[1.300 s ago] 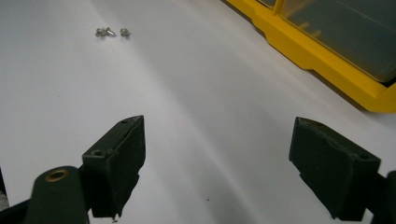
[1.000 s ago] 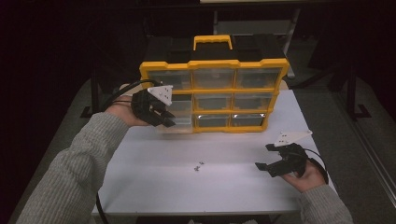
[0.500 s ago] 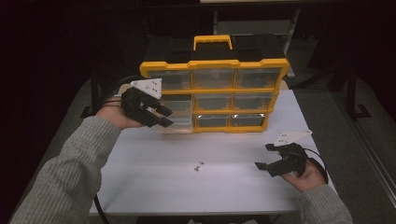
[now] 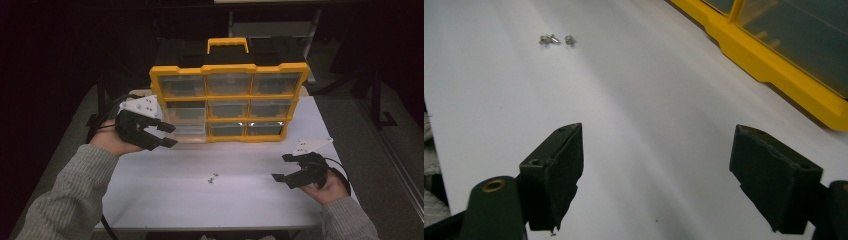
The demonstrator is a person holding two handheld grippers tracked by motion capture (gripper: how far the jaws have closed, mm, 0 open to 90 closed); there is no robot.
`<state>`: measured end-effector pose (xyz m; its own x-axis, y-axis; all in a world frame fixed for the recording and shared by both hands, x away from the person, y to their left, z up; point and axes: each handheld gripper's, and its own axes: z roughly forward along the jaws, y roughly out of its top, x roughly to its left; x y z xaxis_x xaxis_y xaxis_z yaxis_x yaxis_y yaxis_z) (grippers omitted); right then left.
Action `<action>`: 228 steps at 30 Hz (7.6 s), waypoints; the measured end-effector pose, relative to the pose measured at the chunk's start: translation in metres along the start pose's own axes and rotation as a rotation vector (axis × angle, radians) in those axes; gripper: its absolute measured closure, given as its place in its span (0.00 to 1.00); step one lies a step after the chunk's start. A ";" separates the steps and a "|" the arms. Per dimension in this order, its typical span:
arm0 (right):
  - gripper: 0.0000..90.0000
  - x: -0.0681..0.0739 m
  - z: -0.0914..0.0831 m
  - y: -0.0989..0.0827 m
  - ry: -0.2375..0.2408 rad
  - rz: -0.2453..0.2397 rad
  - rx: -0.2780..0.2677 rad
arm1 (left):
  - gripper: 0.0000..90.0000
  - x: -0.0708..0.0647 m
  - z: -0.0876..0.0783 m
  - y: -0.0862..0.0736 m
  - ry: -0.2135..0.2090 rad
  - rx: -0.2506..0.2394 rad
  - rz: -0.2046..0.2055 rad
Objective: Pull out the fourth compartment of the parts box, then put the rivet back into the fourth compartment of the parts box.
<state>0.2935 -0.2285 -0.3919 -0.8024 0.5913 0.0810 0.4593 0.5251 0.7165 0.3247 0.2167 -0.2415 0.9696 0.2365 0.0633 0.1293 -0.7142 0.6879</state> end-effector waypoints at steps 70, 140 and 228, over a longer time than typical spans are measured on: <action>0.30 0.038 0.050 0.100 0.125 -0.182 0.082 | 0.33 -0.056 0.023 -0.129 0.162 -0.025 -0.186; 0.70 0.064 0.154 0.101 0.213 -0.164 0.322 | 0.29 -0.063 0.040 -0.152 0.257 -0.095 -0.232; 0.91 0.041 0.025 0.249 0.223 -0.407 0.128 | 0.29 -0.067 0.040 -0.153 0.262 -0.110 -0.225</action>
<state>0.3846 -0.0583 -0.2277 -0.9825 0.1836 -0.0318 0.1227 0.7659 0.6311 0.2479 0.2841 -0.3801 0.8313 0.5508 0.0744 0.2966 -0.5528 0.7788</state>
